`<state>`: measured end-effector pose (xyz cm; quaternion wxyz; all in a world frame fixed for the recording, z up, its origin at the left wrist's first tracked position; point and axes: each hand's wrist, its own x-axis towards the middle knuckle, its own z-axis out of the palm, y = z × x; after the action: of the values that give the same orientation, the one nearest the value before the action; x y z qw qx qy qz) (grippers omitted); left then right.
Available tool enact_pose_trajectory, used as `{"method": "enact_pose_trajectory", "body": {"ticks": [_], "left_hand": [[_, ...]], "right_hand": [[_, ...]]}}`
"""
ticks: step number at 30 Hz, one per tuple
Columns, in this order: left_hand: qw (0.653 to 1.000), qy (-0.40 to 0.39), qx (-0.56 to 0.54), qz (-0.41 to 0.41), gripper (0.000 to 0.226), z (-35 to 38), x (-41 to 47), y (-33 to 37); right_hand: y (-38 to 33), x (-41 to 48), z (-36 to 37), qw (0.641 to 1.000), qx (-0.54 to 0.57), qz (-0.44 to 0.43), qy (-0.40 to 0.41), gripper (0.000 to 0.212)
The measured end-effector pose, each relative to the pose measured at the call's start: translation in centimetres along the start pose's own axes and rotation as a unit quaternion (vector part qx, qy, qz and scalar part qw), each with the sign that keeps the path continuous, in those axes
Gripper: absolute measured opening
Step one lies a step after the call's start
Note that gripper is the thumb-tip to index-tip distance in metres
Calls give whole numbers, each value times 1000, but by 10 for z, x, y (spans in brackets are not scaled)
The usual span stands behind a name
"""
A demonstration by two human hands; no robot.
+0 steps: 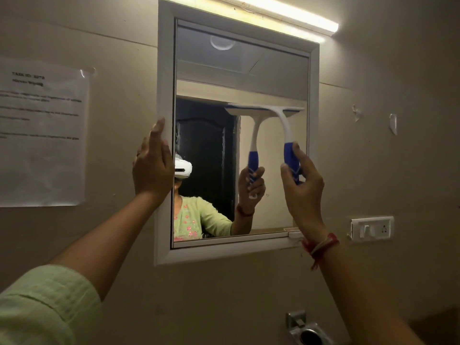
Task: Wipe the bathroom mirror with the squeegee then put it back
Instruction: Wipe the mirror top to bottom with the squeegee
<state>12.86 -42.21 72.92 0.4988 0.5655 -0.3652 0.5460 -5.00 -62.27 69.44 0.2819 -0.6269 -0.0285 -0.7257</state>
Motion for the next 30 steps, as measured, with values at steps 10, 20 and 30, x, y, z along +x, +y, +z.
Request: {"method": "enact_pose_trajectory", "body": {"ticks": [10,20,30], "left_hand": [[1000,-1,14,-1,41,0,0,1],[1000,-1,18,-4,41,0,0,1],[1000,5,19,-8,40,0,0,3]], "right_hand": [[-9,14,-1,1000,-17,-6,-4,48],[-11,5,-14,999,-29,-11,-29,49],[9,-72,-19,999,3,30,-38,50]]}}
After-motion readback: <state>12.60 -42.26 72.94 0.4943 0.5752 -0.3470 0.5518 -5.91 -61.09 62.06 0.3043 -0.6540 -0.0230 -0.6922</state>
